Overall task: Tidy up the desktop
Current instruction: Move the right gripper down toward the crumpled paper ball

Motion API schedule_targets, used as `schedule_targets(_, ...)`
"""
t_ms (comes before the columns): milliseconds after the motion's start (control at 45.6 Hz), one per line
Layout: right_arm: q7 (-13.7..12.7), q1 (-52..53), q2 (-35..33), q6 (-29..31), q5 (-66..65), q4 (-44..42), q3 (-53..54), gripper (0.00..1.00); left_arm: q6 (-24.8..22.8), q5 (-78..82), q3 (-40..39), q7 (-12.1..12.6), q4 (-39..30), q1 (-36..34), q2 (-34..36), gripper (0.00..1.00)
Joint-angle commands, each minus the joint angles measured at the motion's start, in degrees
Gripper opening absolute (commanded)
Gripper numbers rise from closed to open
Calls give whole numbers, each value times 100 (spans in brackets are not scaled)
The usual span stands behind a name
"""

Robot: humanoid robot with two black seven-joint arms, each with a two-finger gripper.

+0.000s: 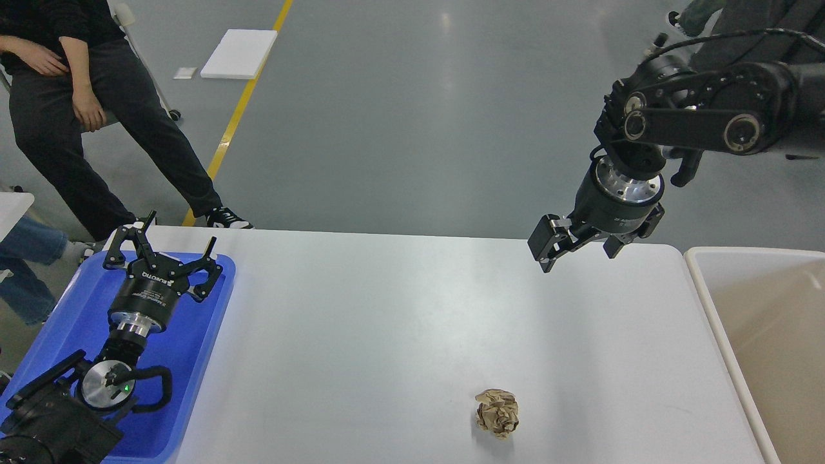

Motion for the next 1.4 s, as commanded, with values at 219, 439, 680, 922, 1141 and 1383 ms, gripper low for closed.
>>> schedule_targets(219, -2, -449, 467, 0, -451, -52, 103, 100, 0, 0, 0, 6, -1, -7, 0, 99)
schedule_targets(439, 7, -757, 652, 0, -707, -69, 182, 100, 8, 0, 0, 6, -1, -7, 0, 99)
schedule_targets(680, -2, -818, 854, 0, -724, -96, 674, 100, 0, 0, 0, 6, -1, -7, 0, 99)
schedule_targets(922, -72, -1520, 1135, 0, -996, -403, 894, 100, 0, 0, 0, 6, -1, -7, 0, 99)
schedule_targets(1141, -353, -1899, 1197, 0, -1322, -597, 912, 100, 0, 0, 0, 6, -1, -7, 0, 99)
schedule_targets(1383, -494, -2303, 1258, 0, -1331, -948, 1070, 100, 0, 0, 0, -2, -1, 1, 0, 99)
